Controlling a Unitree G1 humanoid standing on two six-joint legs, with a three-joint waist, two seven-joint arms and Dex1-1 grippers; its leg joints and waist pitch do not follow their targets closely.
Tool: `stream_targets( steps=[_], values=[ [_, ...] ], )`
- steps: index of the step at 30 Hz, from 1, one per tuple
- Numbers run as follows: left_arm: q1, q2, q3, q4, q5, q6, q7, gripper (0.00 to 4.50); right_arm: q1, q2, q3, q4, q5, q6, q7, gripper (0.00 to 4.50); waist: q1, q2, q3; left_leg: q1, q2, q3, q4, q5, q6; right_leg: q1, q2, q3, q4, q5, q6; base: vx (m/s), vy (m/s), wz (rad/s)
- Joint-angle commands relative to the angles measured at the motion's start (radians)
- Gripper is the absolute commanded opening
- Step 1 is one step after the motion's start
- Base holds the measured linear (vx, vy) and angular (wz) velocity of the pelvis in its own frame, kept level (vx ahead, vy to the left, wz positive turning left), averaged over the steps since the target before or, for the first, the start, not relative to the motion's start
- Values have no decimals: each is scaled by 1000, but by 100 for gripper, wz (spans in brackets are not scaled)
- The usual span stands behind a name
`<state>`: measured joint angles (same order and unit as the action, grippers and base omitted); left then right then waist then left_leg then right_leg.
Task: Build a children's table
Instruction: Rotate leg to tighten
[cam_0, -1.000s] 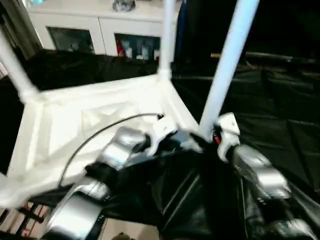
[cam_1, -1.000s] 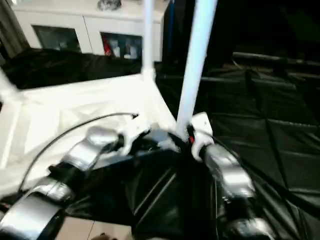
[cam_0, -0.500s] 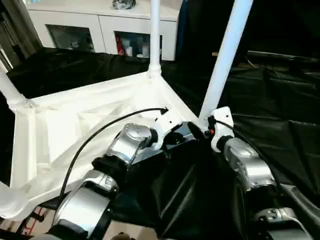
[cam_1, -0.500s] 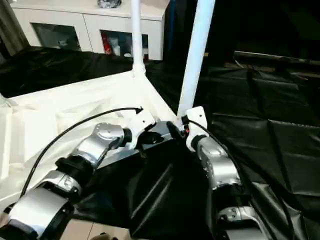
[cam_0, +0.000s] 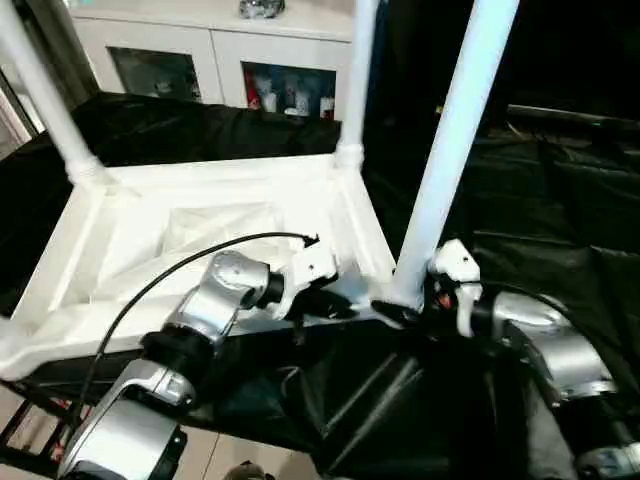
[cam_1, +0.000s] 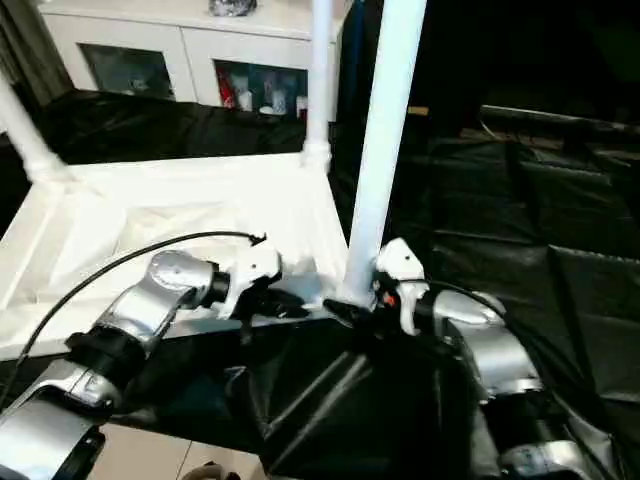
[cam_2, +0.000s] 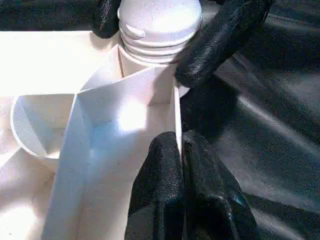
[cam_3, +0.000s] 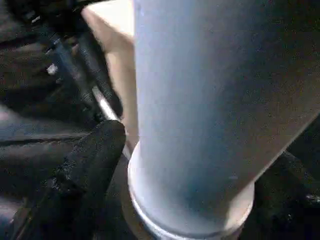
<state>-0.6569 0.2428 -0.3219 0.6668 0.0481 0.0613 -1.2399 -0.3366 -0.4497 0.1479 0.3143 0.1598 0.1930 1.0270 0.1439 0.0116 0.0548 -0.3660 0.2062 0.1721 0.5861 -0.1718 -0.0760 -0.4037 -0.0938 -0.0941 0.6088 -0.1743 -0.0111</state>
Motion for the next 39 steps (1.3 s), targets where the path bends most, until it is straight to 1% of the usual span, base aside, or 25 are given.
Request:
stream_targets(
  steps=[1,3,4,9,11,12,13,17,20,22,23,24,25,26,27,28,29,30,31,33,34,35,36,37,39],
  values=[
    [8,10,-14,-56,-27,-14,-52,0,20,-26,22,-44,16,12,63,381,3,-12,-64,7,31,-5,-74,-264,44,54,-64,52,-84,-299,-179,0,0,0],
    [17,26,-13,-78,-33,-4,-74,0,31,-44,26,-61,21,22,89,381,4,-13,-66,7,31,-4,-73,-249,48,53,-62,52,-81,-275,-184,0,0,0],
    [18,27,-13,-79,-34,-3,-75,0,31,-44,26,-62,21,23,89,356,4,-13,-65,5,30,-4,-73,-245,49,53,-62,51,-80,-270,-188,0,0,0],
    [27,45,-11,-97,-42,5,-96,0,32,-36,24,-75,43,43,100,328,4,-14,-64,5,28,-4,-73,-250,42,52,-63,51,-83,-296,-183,0,0,0],
    [33,51,-13,-109,-46,13,-102,0,38,-34,32,-87,54,55,114,303,4,-14,-65,6,30,-5,-74,-248,40,52,-63,51,-82,-301,-179,0,0,0],
    [33,51,-13,-109,-46,13,-102,0,38,-34,32,-87,54,55,114,303,3,-15,-64,5,29,-5,-74,-248,41,52,-63,51,-82,-299,-179,0,0,0],
    [36,53,-15,-115,-48,17,-105,0,41,-32,35,-94,58,61,118,283,4,-16,-65,5,29,-4,-73,-243,40,53,-64,51,-82,-294,-178,0,0,0],
    [41,54,-14,-123,-51,28,-103,0,54,-20,37,-108,74,78,114,276,4,-15,-64,5,29,-4,-73,-242,40,52,-64,51,-82,-292,-181,0,0,0],
    [12,19,12,-71,-19,45,31,0,44,50,10,-56,33,70,-42,273,0,-14,-63,5,27,-6,-76,-255,28,49,-64,50,-86,-324,-171,0,0,0],
    [-21,-7,31,-18,2,62,126,0,15,112,-9,14,-16,78,-199,273,-10,-16,-59,5,21,-8,-79,-277,1,48,-61,46,-90,-388,-151,0,0,0],
    [-32,-16,35,0,8,65,154,0,5,134,-18,37,-28,83,-251,273,-13,-13,-58,3,19,-10,-80,-289,-6,48,-63,44,-93,-420,-140,0,0,0],
    [-39,-21,38,11,12,69,174,0,-2,149,-24,51,-32,85,-280,273,-14,-16,-58,6,18,-10,-79,-298,-11,49,-64,42,-99,-450,-127,0,0,0],
    [-65,-47,52,47,18,85,238,0,-25,203,-46,94,-40,92,-379,272,-16,-16,-60,13,18,-8,-76,-295,-7,44,-66,47,-105,-461,-115,0,0,0],
    [-93,-79,67,80,18,100,301,0,-52,260,-67,134,-39,111,-472,272,-22,-14,-58,12,18,-9,-78,-299,-8,41,-63,47,-104,-454,-120,0,0,0],
    [-93,-79,67,80,18,100,301,0,-52,260,-67,134,-39,111,-472,272,-25,-12,-58,12,17,-10,-79,-310,-13,40,-62,45,-103,-462,-121,0,0,0],
    [-123,-122,80,111,15,113,369,0,-90,321,-87,189,-39,117,-573,272,-28,-17,-61,11,18,-12,-80,-308,-15,43,-64,44,-103,-457,-118,0,0,0],
    [-127,-128,81,115,15,114,379,0,-97,329,-89,198,-40,115,-585,272,-30,-14,-61,11,19,-12,-80,-296,-17,43,-65,47,-100,-427,-129,0,0,0],
    [-138,-143,85,126,15,116,405,0,-112,347,-92,220,-43,110,-618,272,-30,-14,-61,11,19,-12,-80,-296,-17,43,-65,47,-100,-427,-129,0,0,0],
    [-152,-172,84,139,14,115,431,0,-145,382,-96,263,-50,104,-674,272,-31,-14,-64,8,19,-11,-79,-281,-16,45,-63,47,-94,-372,-143,0,0,0],
    [-154,-183,81,140,11,113,430,0,-157,393,-87,275,-55,96,-673,272,-30,-12,-66,8,19,-9,-77,-261,-10,48,-62,49,-89,-316,-157,0,0,0],
    [-159,-193,80,149,11,109,433,0,-167,404,-85,287,-65,87,-678,272,-30,-14,-69,5,19,-7,-75,-238,-2,51,-61,50,-82,-262,-168,0,0,0],
    [-161,-198,75,153,13,100,426,0,-172,415,-85,290,-57,89,-655,328,-29,-14,-70,6,18,-5,-73,-226,3,50,-60,51,-81,-239,-173,0,0,0],
    [-161,-198,75,153,13,100,426,0,-172,415,-85,290,-57,89,-655,328,-28,-14,-70,6,17,-4,-72,-218,8,51,-60,52,-80,-223,-178,0,0,0],
    [-163,-201,74,159,16,89,425,0,-175,422,-83,289,-54,89,-638,342,-25,-15,-72,2,16,-3,-70,-179,22,57,-59,51,-73,-167,-191,0,0,0],
    [-161,-199,72,162,13,80,406,0,-180,427,-83,290,-55,80,-620,359,-25,-16,-69,0,15,-2,-71,-176,30,59,-60,49,-75,-179,-191,0,0,0]
  ],
)
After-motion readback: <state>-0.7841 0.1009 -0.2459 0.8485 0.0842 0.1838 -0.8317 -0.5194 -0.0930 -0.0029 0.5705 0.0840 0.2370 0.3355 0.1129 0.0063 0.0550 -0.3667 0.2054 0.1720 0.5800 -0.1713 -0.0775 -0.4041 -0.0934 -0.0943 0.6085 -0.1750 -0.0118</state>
